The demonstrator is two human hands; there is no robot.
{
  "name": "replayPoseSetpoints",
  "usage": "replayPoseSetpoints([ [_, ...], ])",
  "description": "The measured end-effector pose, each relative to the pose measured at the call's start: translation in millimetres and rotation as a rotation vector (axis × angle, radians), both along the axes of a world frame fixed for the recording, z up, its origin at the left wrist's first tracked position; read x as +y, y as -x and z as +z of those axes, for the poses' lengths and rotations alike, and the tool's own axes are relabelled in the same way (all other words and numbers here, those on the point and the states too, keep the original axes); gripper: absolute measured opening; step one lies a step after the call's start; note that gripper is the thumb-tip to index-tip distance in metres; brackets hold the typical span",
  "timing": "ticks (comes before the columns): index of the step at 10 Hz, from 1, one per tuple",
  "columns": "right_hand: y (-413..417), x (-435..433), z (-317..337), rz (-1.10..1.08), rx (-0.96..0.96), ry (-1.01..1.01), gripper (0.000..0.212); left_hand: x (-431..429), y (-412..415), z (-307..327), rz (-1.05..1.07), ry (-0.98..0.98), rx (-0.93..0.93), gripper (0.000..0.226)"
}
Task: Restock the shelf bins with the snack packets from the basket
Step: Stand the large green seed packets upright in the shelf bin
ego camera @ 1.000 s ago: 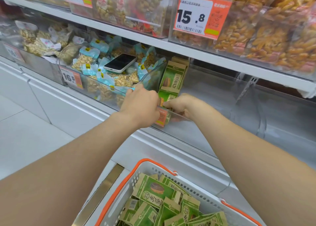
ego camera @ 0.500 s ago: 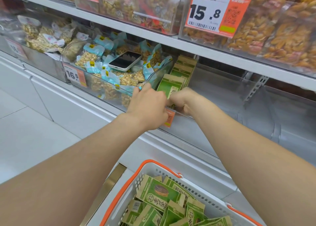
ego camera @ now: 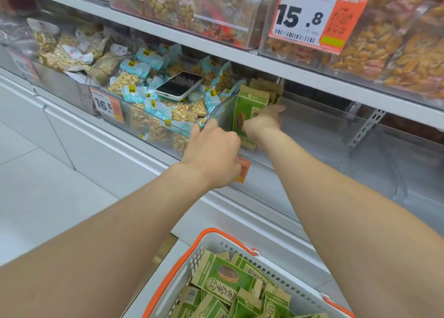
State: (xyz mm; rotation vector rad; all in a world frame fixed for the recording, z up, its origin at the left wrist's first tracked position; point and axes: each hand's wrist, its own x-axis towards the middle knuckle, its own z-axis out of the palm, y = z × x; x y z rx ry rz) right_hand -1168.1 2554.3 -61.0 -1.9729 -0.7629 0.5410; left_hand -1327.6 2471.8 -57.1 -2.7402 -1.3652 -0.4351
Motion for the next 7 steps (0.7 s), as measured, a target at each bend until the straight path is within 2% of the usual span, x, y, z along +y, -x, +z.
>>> replayPoseSetpoints([
  [1,-6.1,-2.0,-0.3,-0.049,0.047,-0.049,0.109,0.6,-0.8,-0.8,-0.003,-0.013,0.005,0.016],
  [2,-8.4,2.3,-2.5,-0.014,-0.058,0.007,0.113,0.1,-1.1,-0.7,-0.003,-0.016,0.007,0.016],
  [4,-17.0,6.6,-2.2,0.100,0.075,0.071,0.120,-0.4,-1.0,-0.7,-0.003,-0.012,0.026,0.018],
  [5,-24.3,7.9,-7.9,0.107,0.147,0.034,0.105,-1.6,-1.6,-0.2,0.003,-0.012,0.034,0.018],
  [6,-27.4,10.2,-12.7,0.094,0.183,-0.014,0.102,-3.1,-1.8,1.0,0.004,-0.014,0.033,0.015],
  [7,-22.1,9.1,-12.9,0.088,0.132,-0.021,0.103,-4.7,-2.2,2.0,0.009,-0.014,0.037,0.014],
])
